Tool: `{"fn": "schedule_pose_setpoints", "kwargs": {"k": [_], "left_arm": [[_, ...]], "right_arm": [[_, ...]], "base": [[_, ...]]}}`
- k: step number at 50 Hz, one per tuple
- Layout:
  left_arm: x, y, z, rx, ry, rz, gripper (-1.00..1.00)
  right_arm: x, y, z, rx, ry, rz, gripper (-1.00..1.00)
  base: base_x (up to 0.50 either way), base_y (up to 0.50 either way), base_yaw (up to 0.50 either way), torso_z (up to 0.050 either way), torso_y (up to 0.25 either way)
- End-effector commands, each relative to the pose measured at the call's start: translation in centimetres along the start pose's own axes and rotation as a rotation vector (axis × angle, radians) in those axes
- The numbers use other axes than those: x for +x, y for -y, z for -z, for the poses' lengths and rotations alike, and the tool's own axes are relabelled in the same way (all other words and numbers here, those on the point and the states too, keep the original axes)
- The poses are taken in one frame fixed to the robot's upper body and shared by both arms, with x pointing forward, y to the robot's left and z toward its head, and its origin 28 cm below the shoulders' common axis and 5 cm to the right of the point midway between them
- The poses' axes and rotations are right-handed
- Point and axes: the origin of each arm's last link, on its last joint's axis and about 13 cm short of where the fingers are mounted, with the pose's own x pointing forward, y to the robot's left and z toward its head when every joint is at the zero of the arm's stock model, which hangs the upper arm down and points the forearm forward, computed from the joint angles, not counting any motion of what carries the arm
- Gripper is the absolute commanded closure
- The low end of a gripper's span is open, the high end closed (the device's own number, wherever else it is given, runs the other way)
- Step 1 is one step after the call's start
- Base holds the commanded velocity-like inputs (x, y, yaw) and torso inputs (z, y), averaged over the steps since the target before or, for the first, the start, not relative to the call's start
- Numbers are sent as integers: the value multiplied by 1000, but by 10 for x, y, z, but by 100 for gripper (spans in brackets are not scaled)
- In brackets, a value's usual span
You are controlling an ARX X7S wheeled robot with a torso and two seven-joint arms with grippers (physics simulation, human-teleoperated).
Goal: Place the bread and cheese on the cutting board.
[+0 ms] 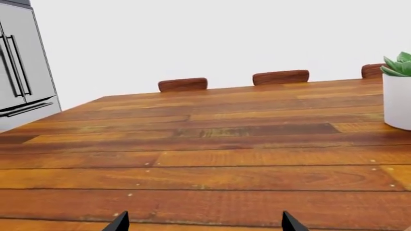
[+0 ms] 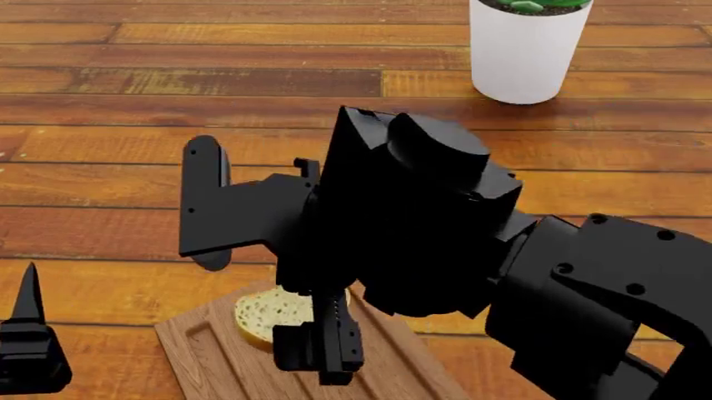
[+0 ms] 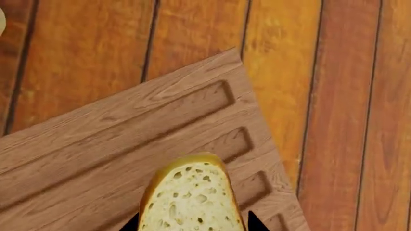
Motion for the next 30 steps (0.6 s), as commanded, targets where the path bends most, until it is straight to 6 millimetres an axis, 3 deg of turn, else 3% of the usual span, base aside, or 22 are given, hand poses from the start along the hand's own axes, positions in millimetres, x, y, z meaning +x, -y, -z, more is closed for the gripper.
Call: {"fn": "schedule_pose_setpoints", "kwargs": {"k": [1,9,22,23,30], "left_arm": [[-3,-2,-2,-24,9,14,-100],[-4,-3,-3,-25,10,12,-100],[-4,-3,-2,-25,10,10,-100],[-4,-3,-2,-24,9,10,-100],[-4,-2,-1,-24,9,14,-100]], "right_arm": [[29,0,-10,-55,-2,-69,100],[49,-6,-6,-47,-4,-105,100],[49,-4,-3,-53,-20,-90,100],[48,-4,-3,-57,-22,-85,-100],[43,-7,-2,-57,-21,-83,-100]], "base": [[0,0,0,0,0],[0,0,0,0,0],[0,0,0,0,0],[11,4,0,0,0],[0,0,0,0,0]]}}
